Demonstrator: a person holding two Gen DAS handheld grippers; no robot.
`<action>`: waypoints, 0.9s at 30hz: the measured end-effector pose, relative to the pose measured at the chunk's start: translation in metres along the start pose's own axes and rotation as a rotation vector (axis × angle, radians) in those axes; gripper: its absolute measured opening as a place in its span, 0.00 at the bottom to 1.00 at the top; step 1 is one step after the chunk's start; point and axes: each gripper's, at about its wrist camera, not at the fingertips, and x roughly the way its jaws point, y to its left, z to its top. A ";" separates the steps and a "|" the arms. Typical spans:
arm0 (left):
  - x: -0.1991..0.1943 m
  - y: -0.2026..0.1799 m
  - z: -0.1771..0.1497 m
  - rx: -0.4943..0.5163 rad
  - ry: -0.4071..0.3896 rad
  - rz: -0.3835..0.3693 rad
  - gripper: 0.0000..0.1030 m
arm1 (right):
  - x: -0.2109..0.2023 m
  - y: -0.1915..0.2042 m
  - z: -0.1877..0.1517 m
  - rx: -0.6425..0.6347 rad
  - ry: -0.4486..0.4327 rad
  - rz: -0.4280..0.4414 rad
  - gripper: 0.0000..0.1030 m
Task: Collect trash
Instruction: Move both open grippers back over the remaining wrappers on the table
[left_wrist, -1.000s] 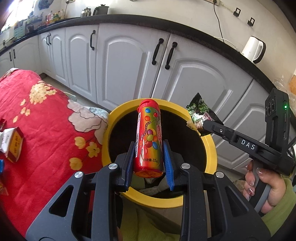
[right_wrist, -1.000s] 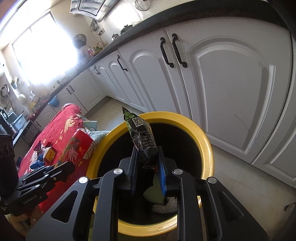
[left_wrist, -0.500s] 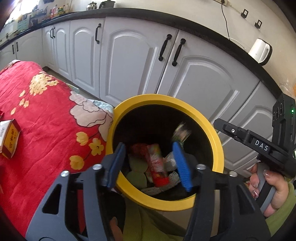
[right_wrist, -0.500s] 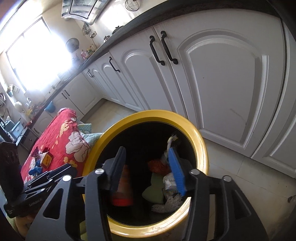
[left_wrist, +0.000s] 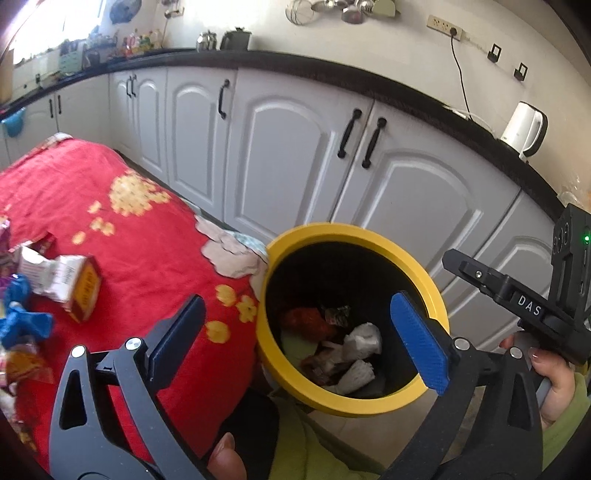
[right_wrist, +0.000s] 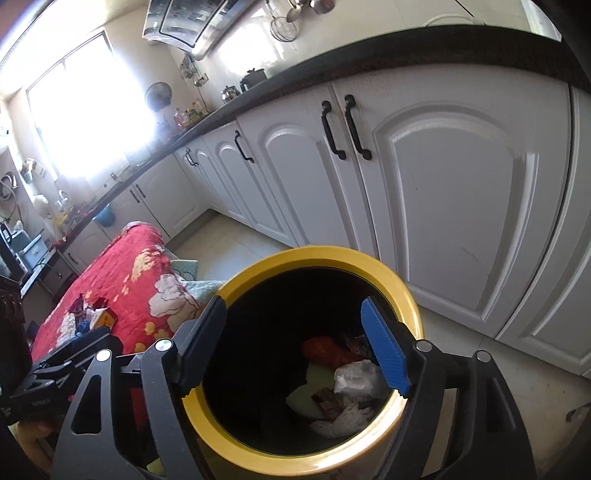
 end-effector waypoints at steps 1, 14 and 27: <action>-0.004 0.001 0.001 0.001 -0.009 0.007 0.89 | -0.001 0.003 0.000 -0.004 -0.004 0.003 0.72; -0.043 0.025 0.004 -0.039 -0.087 0.062 0.89 | -0.009 0.039 0.002 -0.079 -0.014 0.045 0.74; -0.070 0.053 0.009 -0.086 -0.147 0.122 0.89 | -0.012 0.075 -0.002 -0.157 -0.009 0.086 0.76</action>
